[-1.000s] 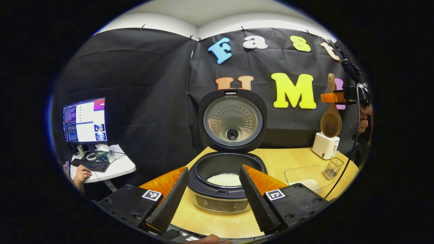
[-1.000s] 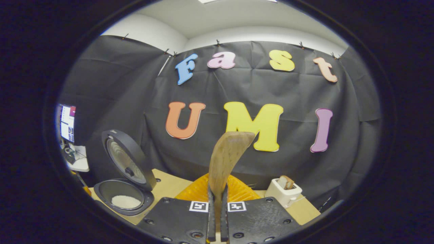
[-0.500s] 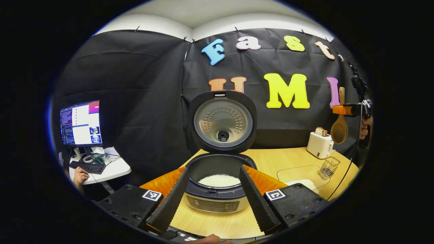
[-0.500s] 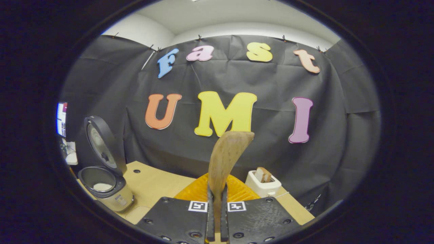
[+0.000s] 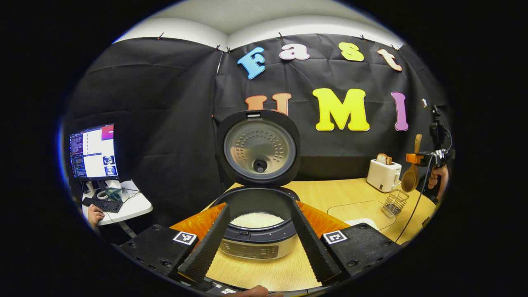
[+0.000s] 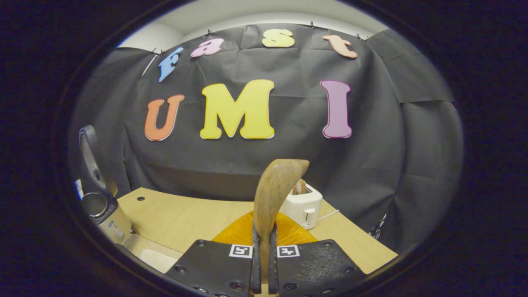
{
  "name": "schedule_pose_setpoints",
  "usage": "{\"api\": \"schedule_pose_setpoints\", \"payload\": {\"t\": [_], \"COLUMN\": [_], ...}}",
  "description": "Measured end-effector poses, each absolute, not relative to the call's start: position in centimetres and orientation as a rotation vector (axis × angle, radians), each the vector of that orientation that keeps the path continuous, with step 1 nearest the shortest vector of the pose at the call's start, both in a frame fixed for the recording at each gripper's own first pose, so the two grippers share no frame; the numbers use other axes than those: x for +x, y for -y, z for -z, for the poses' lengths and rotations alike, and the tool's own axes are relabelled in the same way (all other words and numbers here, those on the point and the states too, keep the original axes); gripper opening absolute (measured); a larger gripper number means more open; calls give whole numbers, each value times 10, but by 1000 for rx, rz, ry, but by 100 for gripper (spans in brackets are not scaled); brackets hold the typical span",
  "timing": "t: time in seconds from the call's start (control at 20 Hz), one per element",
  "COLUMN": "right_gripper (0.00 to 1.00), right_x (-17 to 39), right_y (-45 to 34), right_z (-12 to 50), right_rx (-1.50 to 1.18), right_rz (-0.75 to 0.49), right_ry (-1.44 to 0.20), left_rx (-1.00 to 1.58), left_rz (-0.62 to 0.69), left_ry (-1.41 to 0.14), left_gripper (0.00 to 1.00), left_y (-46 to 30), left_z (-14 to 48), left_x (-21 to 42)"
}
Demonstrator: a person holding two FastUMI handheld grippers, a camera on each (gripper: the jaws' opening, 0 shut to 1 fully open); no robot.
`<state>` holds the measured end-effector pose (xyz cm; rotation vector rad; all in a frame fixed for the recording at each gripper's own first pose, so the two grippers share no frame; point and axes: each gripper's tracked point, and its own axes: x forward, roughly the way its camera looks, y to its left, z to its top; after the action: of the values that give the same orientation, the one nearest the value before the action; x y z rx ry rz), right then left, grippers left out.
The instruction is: Close the left gripper, press the button to open the rice cooker; take a wooden spoon from the chopstick holder with the right hand, scoop a spoonful of rice and pour it into the rice cooker, then put the wooden spoon back into the chopstick holder.
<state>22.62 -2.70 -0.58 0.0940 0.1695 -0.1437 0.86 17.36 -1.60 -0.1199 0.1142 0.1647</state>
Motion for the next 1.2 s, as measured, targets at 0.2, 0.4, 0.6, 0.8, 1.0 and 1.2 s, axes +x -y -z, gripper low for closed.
{"api": "schedule_pose_setpoints", "payload": {"t": [0.2, 0.4, 0.6, 0.8, 1.0, 1.2], "right_gripper": [7, 8, 31, 46, 74, 87], "right_x": [242, 249, 246, 241, 230, 205], "right_y": [38, 36, 29, 40, 54, 64], "right_z": [33, 52, 56, 55, 50, 42], "right_rx": [163, 194, 245, 253, 229, 210], "right_rz": [166, 179, 151, 188, 214, 237], "right_ry": [-208, -274, -291, -290, -263, -221], "left_rx": [-110, -118, -126, -123, -118, -124], "left_rz": [-150, -153, -162, -158, -151, -132], "left_ry": [-109, -116, -120, -110, -95, -76], "left_gripper": [95, 95, 95, 95, 95, 95], "left_y": [-167, -171, -175, -169, -163, -154], "left_z": [14, 18, 18, 15, 10, 3], "left_x": [11, 11, 12, 11, 10, 10]}}
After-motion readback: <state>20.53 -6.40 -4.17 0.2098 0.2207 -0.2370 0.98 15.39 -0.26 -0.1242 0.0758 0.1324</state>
